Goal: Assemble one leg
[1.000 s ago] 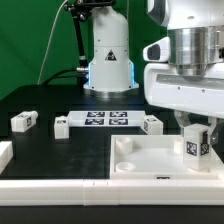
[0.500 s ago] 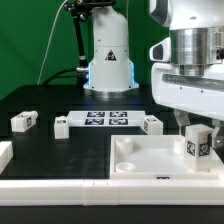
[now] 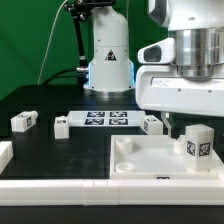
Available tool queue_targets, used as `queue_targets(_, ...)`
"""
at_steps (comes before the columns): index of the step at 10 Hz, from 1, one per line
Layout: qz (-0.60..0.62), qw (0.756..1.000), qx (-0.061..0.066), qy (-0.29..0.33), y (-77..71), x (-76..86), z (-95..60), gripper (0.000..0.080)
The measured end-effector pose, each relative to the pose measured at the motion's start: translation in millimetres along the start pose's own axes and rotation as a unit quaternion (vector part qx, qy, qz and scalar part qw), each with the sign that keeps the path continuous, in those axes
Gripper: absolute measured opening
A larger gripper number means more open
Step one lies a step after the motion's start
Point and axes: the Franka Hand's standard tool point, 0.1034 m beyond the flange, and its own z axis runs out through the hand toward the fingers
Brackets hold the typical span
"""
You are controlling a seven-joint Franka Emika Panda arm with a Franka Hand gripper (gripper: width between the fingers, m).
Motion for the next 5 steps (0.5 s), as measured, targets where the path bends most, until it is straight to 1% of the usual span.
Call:
queue_targets(2, -0.112, 0.994, 0.0, 0.001, -0.6, 3.2, -0.7, 0.0649)
queue_targets(5, -0.239, 0.971, -0.003, 0.004, -0.8, 4.3, -1.2, 0.0649)
